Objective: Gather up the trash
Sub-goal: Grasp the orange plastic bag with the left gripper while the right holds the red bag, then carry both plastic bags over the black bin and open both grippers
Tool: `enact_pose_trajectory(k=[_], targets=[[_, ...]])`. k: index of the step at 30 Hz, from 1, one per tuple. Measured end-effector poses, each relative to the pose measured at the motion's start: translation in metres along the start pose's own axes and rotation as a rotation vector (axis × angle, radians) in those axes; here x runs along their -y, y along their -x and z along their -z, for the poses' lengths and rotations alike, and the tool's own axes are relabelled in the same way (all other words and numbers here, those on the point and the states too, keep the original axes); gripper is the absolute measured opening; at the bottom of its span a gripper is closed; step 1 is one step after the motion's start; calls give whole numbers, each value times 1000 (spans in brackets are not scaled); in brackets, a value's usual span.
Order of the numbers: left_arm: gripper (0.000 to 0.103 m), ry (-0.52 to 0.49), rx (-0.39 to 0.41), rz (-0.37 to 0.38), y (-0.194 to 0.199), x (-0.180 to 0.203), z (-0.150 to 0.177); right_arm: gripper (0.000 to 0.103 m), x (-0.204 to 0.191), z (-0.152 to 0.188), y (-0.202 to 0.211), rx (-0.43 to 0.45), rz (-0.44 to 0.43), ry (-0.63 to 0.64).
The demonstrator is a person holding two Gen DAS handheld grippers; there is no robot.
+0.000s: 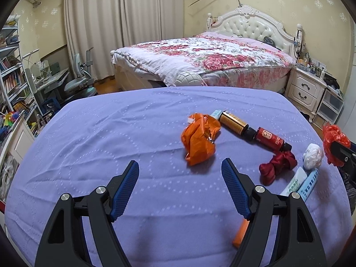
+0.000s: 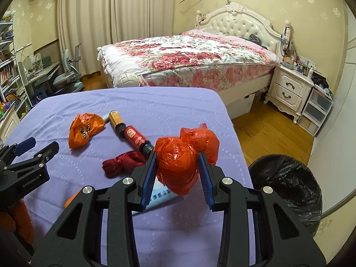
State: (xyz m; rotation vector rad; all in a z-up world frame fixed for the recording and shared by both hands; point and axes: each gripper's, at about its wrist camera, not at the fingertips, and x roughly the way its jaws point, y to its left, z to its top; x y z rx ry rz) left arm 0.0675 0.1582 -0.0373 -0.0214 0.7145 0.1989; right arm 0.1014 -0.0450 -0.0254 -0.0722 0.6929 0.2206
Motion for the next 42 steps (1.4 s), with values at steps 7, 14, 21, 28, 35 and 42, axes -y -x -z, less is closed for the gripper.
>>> enact_pose_trajectory(k=[7, 14, 21, 28, 35, 42], targets=[[74, -12, -37, -5, -31, 11, -15, 36, 14, -11, -20, -13, -4, -19], [72, 15, -111, 23, -61, 10, -22, 36, 17, -13, -33, -28, -11, -25], [42, -11, -137, 48, -68, 12, -15, 36, 19, -13, -36, -34, -15, -28], [41, -1, -92, 66, -52, 9, -15, 36, 20, -13, -33, -23, -17, -31], [41, 18, -29, 84, -19, 7, -17, 36, 20, -10, -15, 7, -15, -28], [41, 21, 19, 122, 10, 14, -18, 36, 31, -2, 7, 28, 4, -49]])
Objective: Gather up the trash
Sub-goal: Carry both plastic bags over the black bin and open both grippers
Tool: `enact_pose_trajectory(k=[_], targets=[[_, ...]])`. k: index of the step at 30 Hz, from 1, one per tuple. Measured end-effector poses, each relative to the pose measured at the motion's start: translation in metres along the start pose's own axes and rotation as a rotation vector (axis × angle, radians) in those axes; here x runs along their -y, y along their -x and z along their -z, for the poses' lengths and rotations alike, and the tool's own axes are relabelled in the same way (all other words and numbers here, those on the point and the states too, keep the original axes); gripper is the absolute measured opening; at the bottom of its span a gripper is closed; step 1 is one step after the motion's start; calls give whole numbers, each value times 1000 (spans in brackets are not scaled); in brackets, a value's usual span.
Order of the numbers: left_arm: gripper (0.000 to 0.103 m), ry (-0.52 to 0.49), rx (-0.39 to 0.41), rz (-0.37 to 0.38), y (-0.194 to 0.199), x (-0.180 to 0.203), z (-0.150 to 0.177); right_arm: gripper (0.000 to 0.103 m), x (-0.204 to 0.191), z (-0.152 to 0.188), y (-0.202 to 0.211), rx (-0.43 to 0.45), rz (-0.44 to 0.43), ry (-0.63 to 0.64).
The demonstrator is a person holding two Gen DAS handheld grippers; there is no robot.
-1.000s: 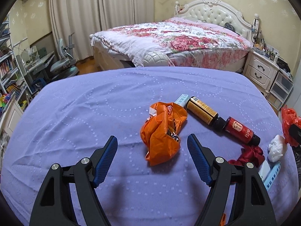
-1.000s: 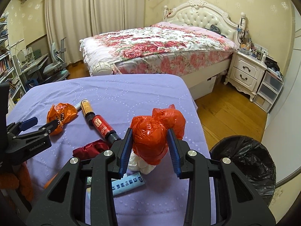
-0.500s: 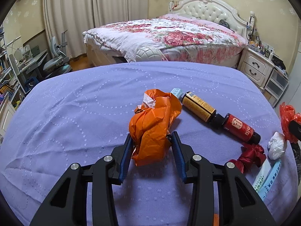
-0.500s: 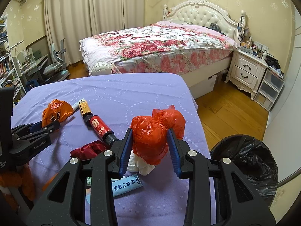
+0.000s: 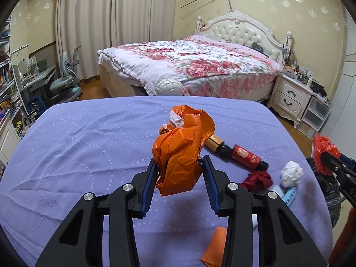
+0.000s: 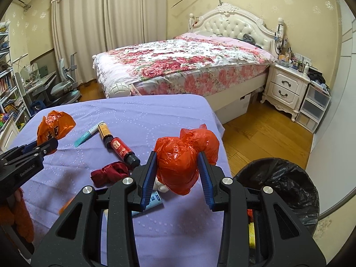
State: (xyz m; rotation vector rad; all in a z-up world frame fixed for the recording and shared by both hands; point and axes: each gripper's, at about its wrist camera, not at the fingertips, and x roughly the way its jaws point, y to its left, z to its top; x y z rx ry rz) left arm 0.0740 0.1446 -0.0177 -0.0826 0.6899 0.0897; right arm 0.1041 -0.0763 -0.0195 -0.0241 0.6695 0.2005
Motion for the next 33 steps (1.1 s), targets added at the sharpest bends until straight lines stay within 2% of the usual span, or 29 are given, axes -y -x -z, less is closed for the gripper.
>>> enact_pose_trajectory(k=[8, 19, 28, 33], targets=[[41, -40, 15, 50, 18, 28, 12, 36, 19, 19, 18, -8, 45, -17], [41, -148, 18, 164, 27, 103, 28, 36, 76, 46, 41, -19, 146, -95], [41, -237, -2, 241, 16, 171, 37, 36, 125, 62, 42, -33, 231, -147], [41, -289, -16, 253, 1, 204, 40, 36, 148, 71, 39, -41, 255, -189]])
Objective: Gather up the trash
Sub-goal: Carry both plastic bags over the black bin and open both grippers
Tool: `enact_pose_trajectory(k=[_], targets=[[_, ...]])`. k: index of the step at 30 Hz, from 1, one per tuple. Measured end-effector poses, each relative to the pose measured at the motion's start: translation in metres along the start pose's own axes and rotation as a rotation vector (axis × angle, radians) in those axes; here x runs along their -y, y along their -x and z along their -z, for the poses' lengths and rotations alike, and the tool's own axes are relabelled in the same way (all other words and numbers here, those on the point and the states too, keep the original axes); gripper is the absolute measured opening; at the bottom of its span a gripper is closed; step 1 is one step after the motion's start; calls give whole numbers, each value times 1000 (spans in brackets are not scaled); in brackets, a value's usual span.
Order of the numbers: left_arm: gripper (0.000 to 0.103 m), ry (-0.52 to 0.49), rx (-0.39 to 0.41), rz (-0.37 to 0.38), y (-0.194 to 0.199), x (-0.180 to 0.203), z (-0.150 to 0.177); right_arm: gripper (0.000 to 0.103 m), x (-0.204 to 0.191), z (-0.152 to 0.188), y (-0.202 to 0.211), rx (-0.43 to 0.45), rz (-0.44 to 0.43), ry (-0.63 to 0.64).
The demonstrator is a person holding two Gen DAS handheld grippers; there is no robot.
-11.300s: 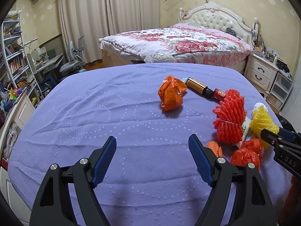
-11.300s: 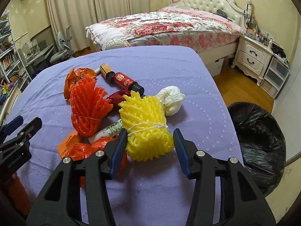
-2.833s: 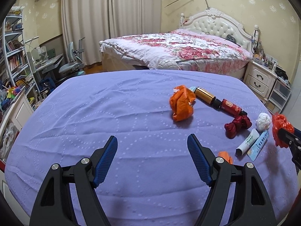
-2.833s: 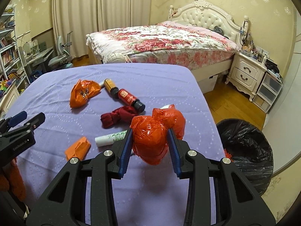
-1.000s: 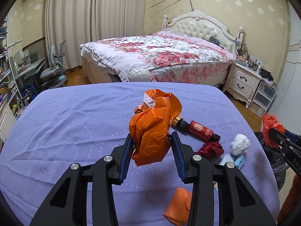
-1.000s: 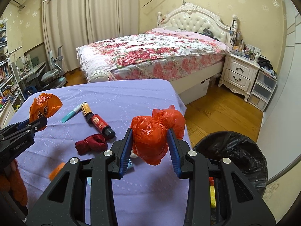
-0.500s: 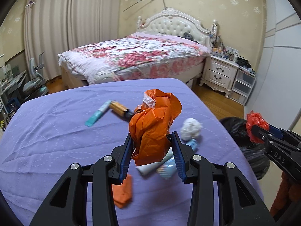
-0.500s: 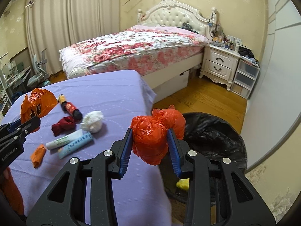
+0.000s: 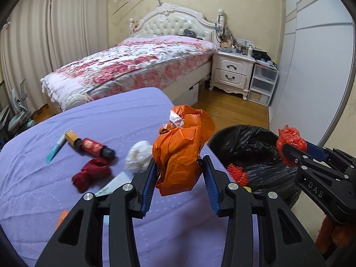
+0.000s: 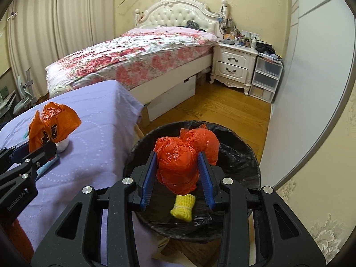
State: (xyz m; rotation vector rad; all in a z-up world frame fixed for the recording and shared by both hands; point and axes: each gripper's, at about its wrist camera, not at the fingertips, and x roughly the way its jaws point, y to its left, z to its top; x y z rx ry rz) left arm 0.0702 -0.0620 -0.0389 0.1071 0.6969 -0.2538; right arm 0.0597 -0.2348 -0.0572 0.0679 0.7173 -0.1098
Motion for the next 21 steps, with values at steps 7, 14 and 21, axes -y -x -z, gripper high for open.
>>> enact_pose_trajectory(k=[7, 14, 21], targets=[[41, -64, -26, 9, -30, 34, -7, 37, 22, 1, -14, -9, 32, -47], [42, -99, -39, 6, -51, 49, -15, 37, 34, -2, -28, -20, 37, -94], [59, -122, -62, 11, -64, 58, -16, 45, 46, -5, -39, -29, 44, -127]])
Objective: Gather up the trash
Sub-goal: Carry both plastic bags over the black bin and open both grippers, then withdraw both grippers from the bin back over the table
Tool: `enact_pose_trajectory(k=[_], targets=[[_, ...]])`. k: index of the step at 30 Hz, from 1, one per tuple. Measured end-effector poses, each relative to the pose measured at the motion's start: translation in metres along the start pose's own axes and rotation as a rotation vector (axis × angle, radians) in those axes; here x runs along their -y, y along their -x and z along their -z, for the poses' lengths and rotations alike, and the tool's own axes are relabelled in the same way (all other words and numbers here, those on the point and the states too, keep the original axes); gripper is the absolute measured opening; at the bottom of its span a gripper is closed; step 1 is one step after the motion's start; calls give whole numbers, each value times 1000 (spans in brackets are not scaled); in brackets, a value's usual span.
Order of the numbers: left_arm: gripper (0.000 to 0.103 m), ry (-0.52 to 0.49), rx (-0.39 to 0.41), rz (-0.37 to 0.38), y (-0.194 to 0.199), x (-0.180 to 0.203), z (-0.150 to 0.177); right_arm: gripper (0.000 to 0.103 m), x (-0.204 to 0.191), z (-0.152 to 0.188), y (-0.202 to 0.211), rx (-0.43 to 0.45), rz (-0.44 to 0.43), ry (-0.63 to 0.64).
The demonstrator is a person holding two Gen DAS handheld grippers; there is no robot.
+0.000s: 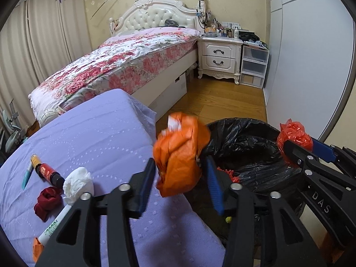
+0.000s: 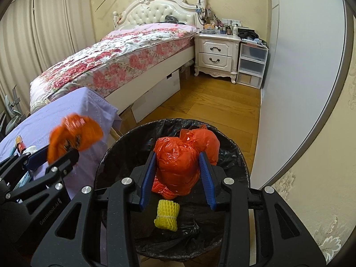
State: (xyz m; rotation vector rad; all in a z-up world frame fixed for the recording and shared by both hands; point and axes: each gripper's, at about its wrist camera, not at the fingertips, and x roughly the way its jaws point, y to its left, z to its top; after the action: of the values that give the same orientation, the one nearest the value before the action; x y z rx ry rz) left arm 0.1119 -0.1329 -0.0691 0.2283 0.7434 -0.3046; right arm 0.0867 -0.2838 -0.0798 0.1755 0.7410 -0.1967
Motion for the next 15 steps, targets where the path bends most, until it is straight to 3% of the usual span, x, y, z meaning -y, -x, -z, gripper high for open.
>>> enact_pose_trajectory(k=[2, 5, 15], targets=[[65, -2, 5, -3, 0, 1, 1, 51, 1, -2, -2, 2, 6, -7], [70, -7, 7, -8, 1, 3, 1, 52, 4, -1, -2, 2, 17, -14], [73, 2, 25, -21, 16, -4, 3, 54, 1, -2, 1, -2, 18, -21]])
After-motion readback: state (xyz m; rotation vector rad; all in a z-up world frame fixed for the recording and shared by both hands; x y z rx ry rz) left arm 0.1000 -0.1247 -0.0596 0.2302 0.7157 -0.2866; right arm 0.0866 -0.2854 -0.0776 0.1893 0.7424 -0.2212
